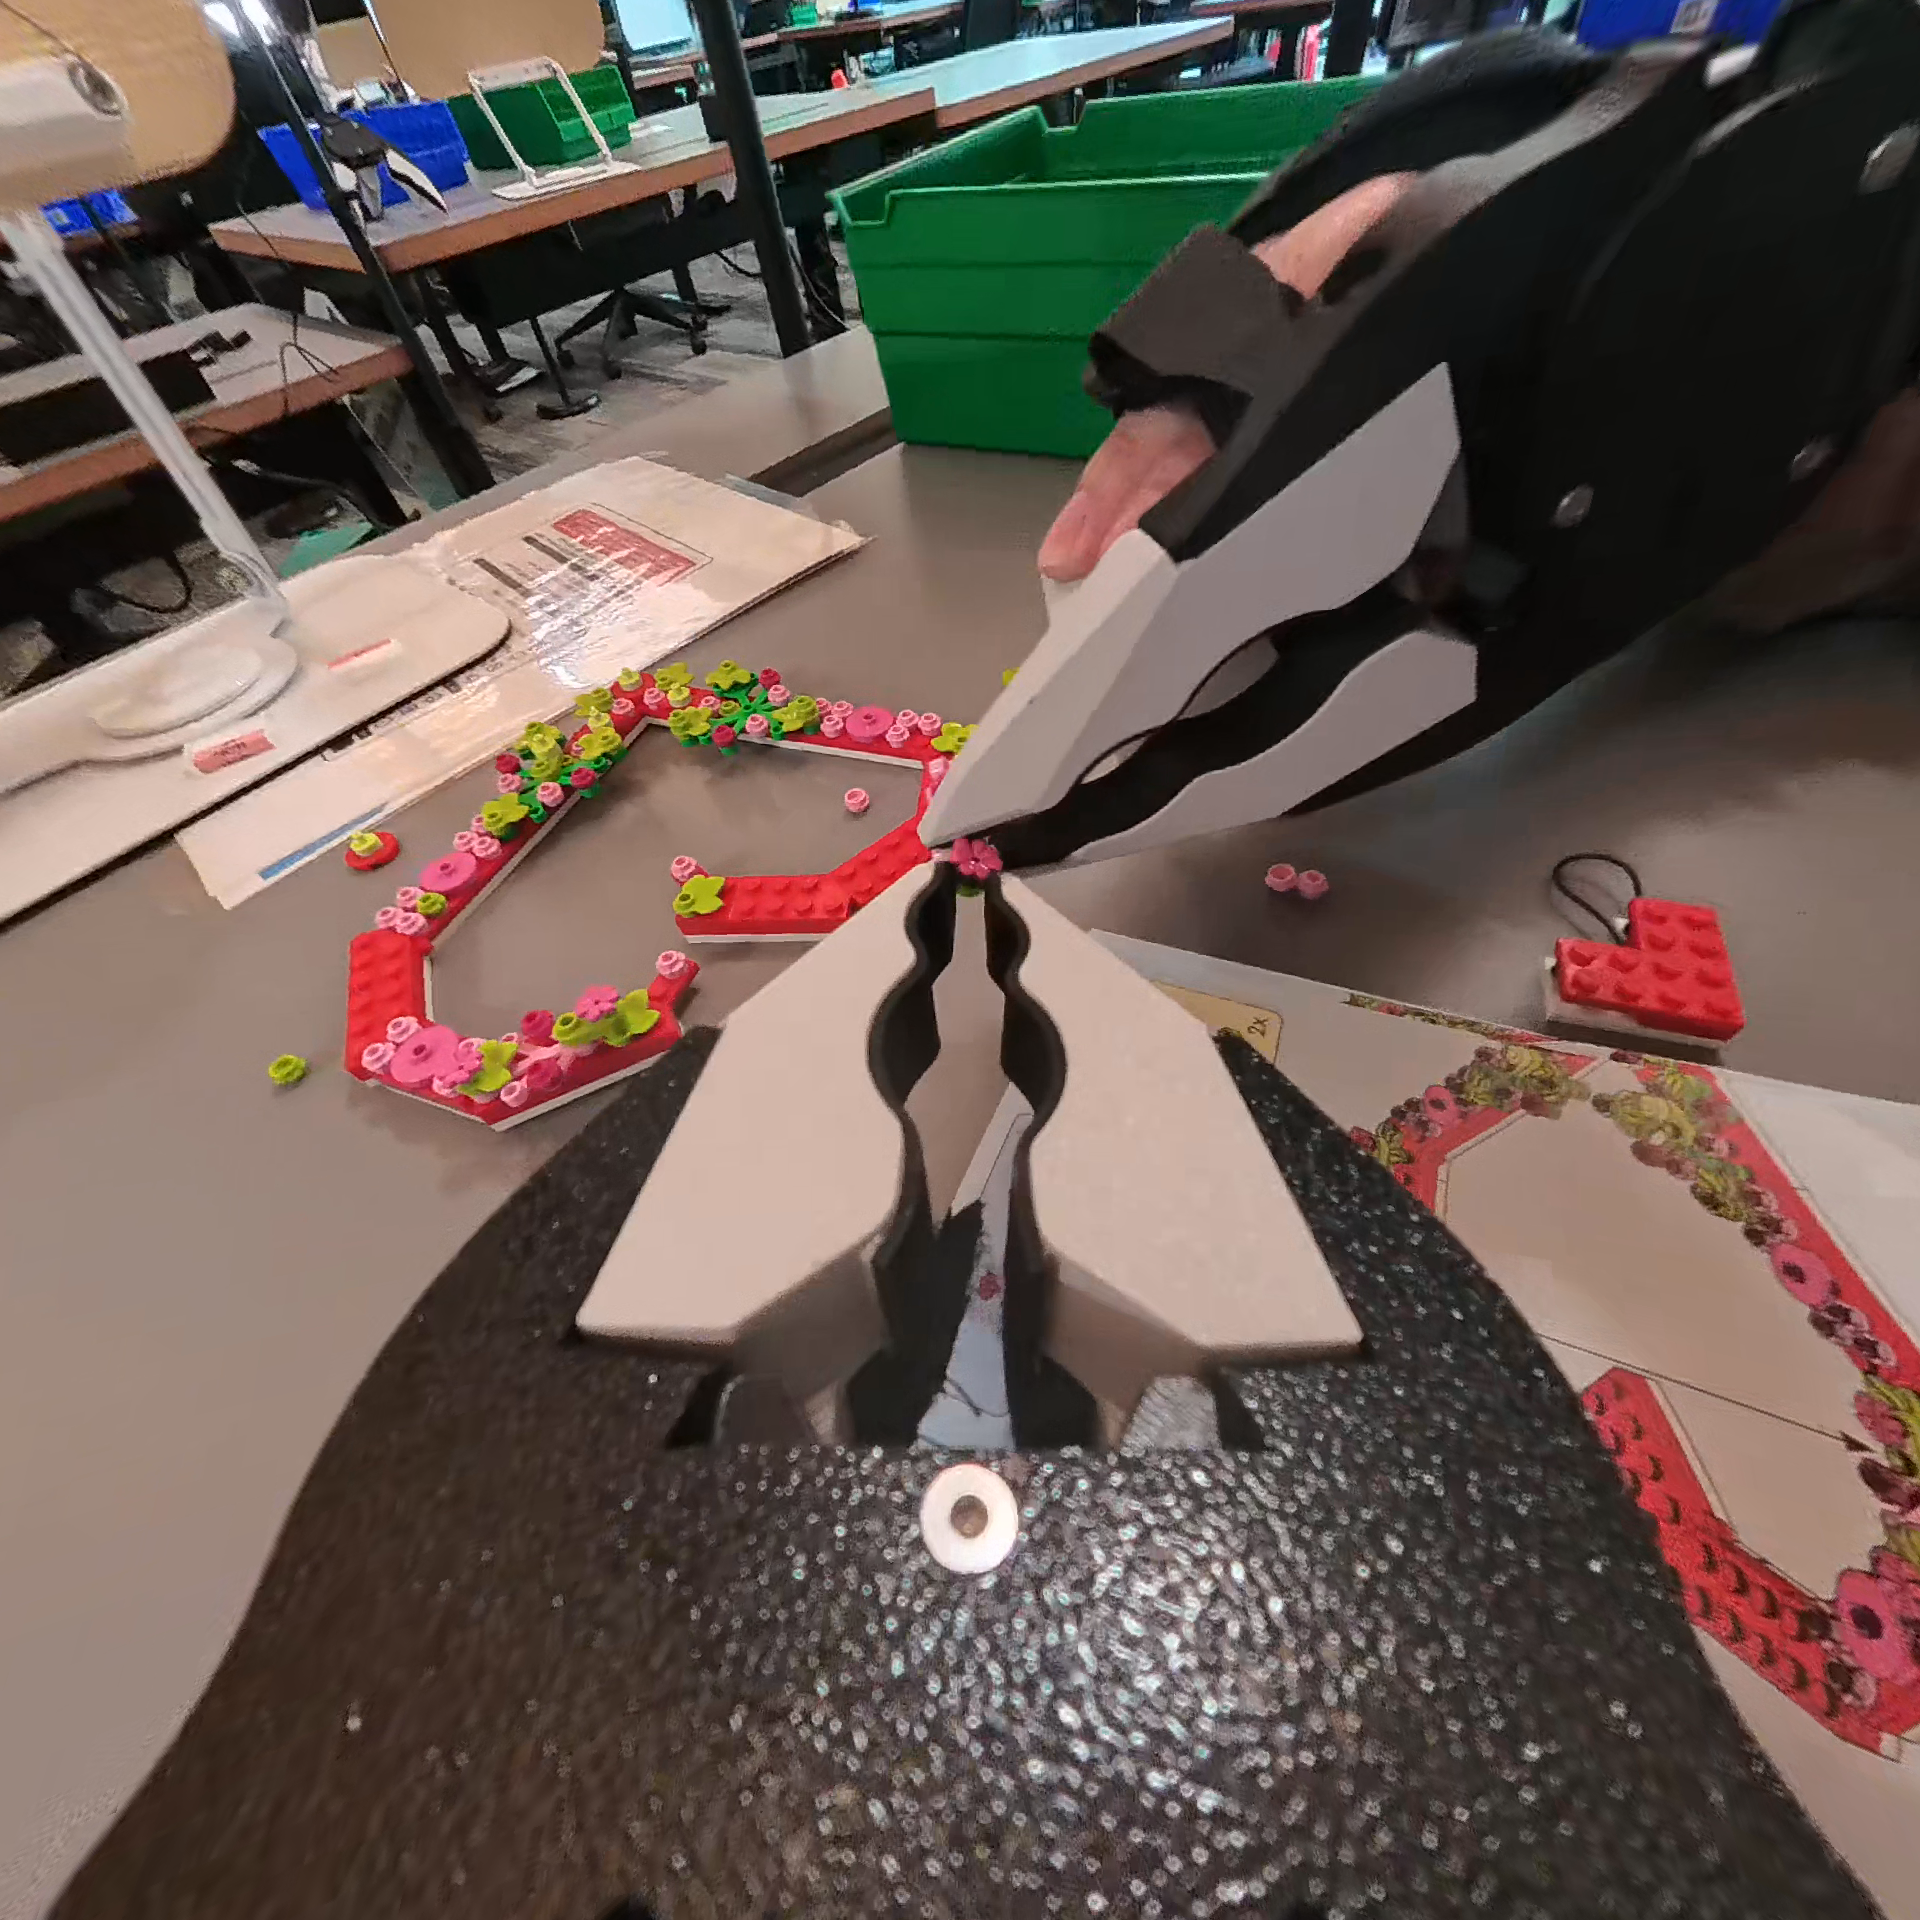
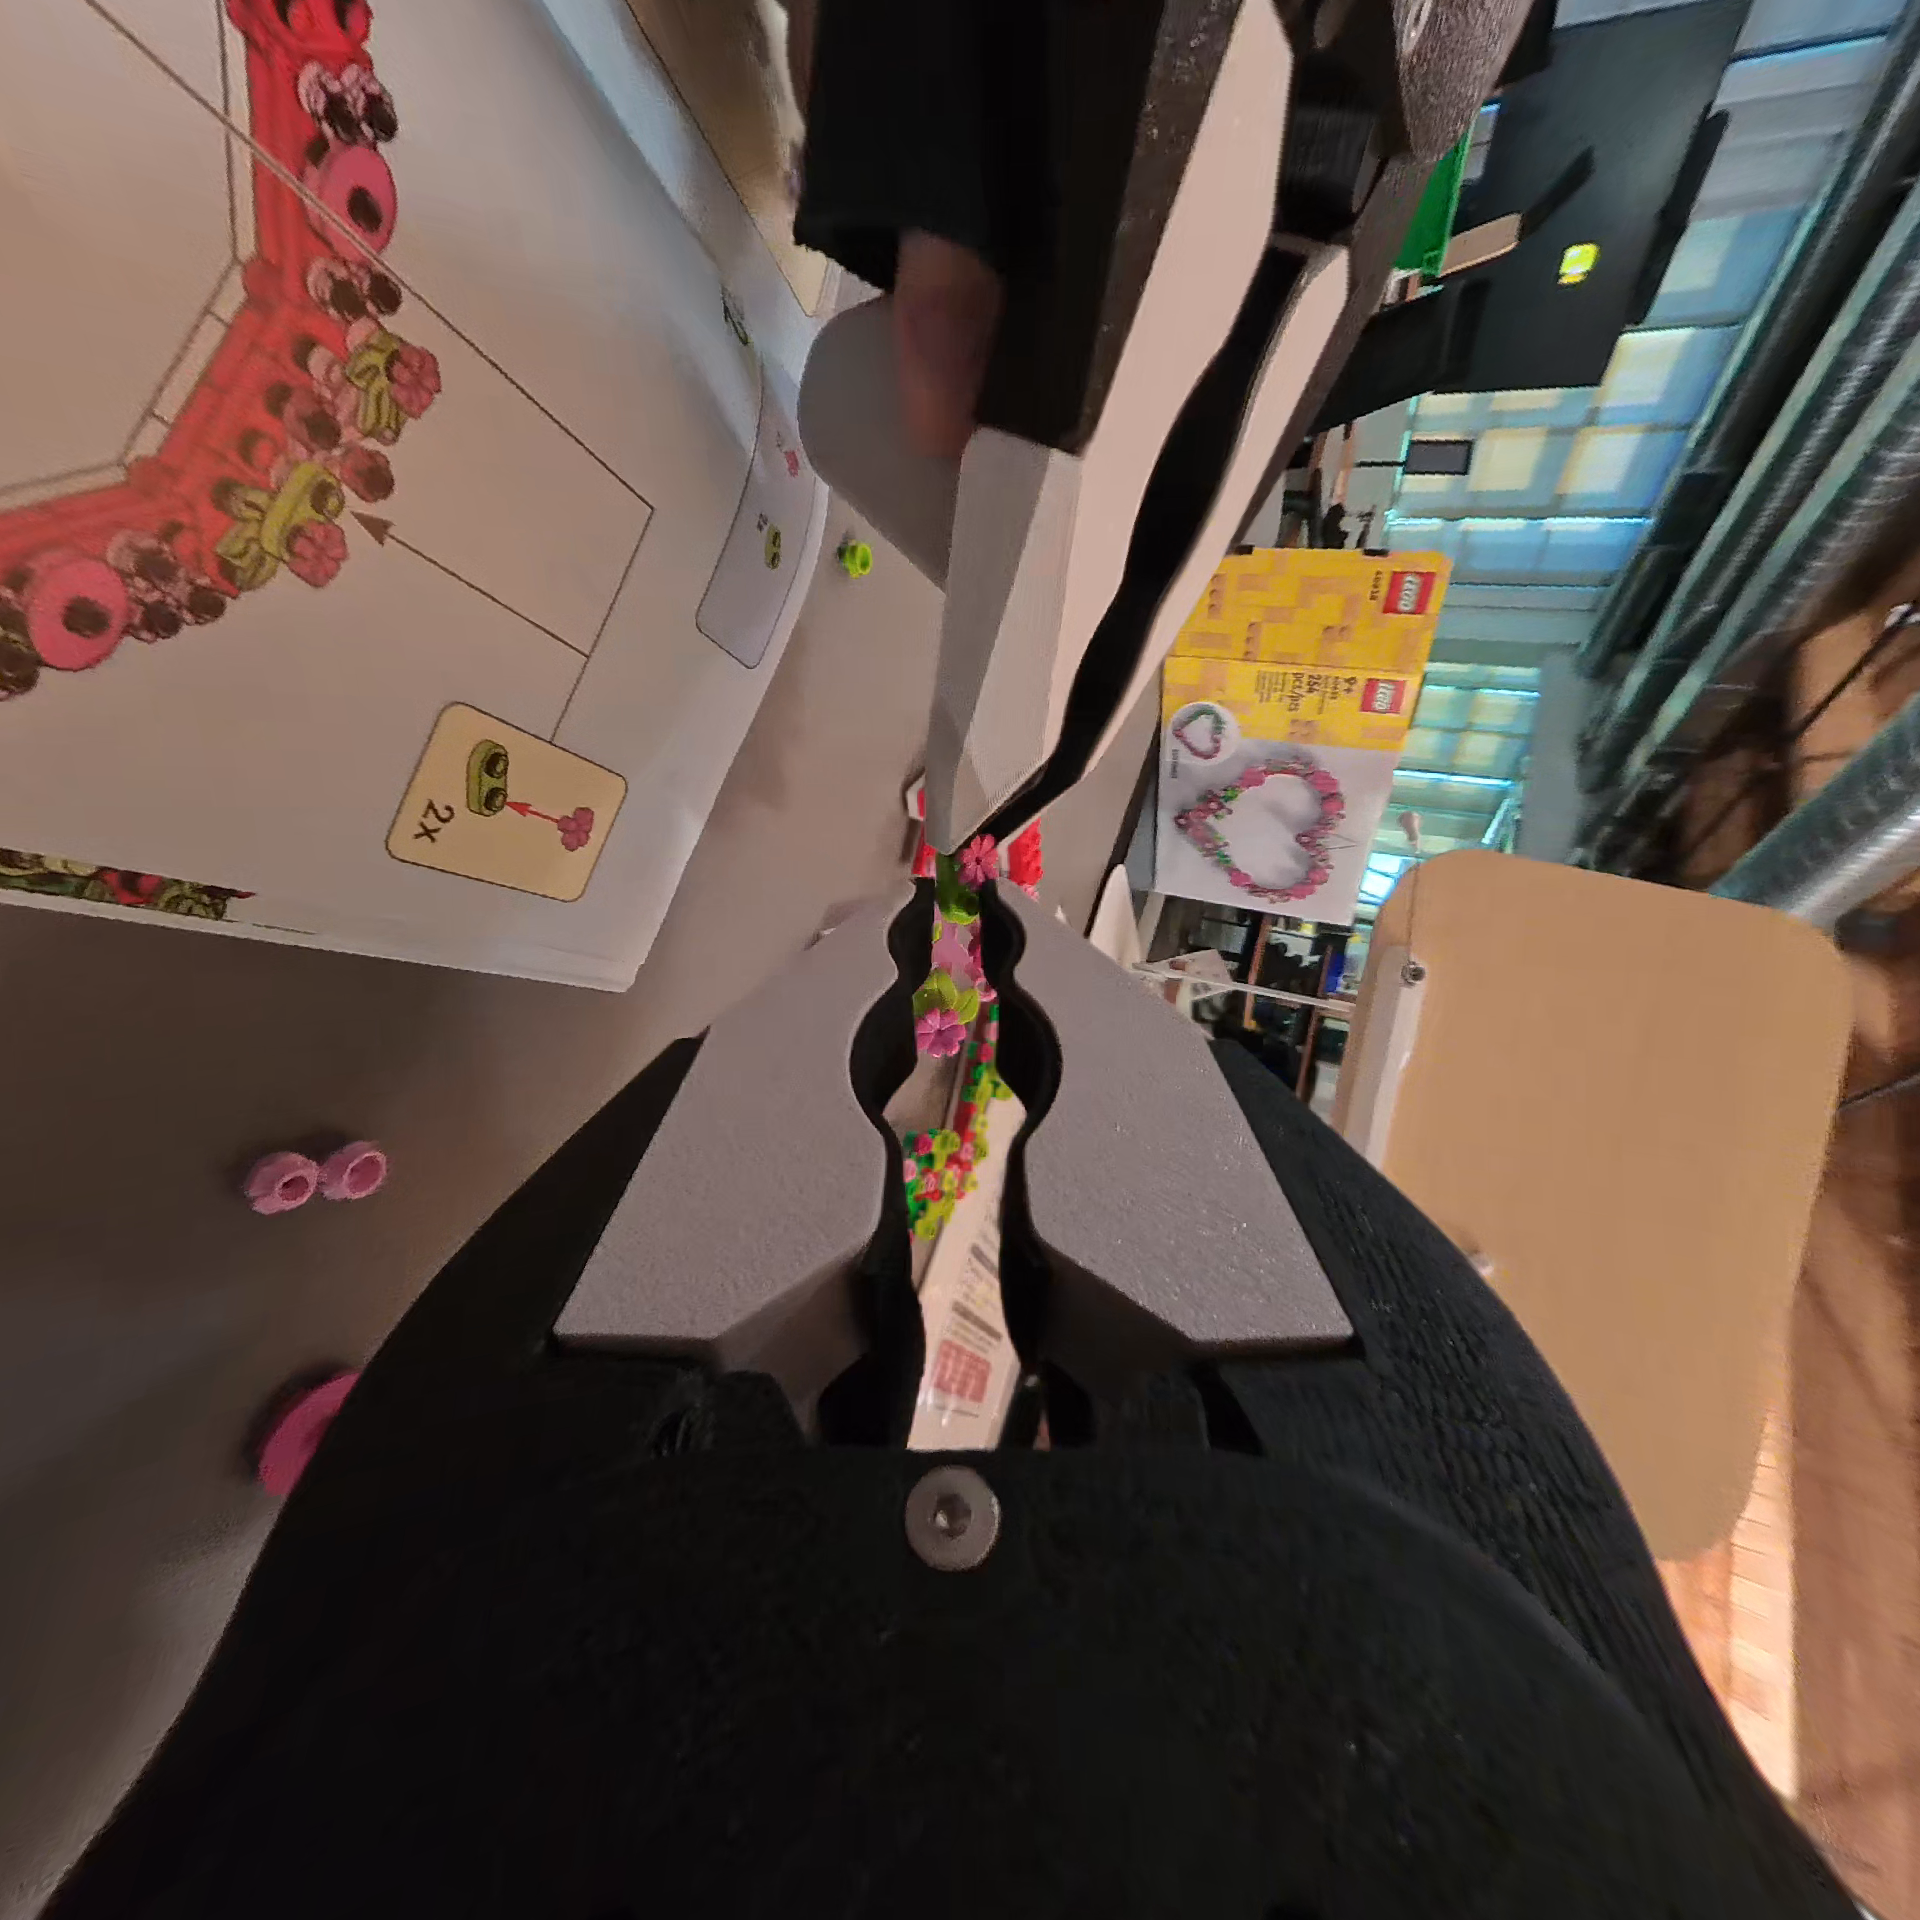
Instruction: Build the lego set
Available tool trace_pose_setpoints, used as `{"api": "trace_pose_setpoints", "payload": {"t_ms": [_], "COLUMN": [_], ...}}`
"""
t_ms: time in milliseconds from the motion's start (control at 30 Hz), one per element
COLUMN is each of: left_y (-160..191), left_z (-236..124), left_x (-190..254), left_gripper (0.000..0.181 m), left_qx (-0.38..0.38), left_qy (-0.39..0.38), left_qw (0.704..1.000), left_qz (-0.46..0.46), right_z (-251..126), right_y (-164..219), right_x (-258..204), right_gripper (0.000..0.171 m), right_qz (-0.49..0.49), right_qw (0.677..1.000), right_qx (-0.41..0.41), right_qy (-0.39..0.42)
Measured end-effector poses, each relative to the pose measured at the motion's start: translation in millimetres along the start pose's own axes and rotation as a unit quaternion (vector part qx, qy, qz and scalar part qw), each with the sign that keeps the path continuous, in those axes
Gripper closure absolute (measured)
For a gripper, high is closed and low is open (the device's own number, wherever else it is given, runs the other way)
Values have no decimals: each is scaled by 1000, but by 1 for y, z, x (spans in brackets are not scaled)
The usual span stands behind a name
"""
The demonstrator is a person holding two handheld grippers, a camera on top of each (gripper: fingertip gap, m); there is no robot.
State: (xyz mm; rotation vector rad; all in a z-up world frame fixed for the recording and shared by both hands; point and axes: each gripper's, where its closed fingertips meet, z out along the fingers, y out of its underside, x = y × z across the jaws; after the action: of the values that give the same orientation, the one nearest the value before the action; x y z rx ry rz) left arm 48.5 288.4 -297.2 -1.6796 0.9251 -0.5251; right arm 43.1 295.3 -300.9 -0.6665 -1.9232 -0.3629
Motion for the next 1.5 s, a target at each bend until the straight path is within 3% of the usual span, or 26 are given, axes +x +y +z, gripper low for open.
{"api": "trace_pose_setpoints", "payload": {"t_ms": [333,567,700,1167,1500], "left_y": [4,12,18,23,24], "left_z": [1,5,6,5,5], "left_x": [-2,-1,0,-7,-9], "left_gripper": [177,178,181,181,181], "left_qx": [-18,-45,-67,-83,-85], "left_qy": [-31,-2,6,-17,-17], "left_qw": [998,999,997,996,996], "left_qz": [53,-20,-34,-2,2], "right_z": [4,6,10,11,3], "right_y": [0,3,9,27,36], "right_x": [-2,-6,-12,-20,-16], "right_gripper": [166,166,166,166,165], "right_qz": [18,-121,-130,73,268], "right_qw": [999,987,987,997,956], "right_qx": [27,3,-8,24,89], "right_qy": [25,105,95,3,-76]}}
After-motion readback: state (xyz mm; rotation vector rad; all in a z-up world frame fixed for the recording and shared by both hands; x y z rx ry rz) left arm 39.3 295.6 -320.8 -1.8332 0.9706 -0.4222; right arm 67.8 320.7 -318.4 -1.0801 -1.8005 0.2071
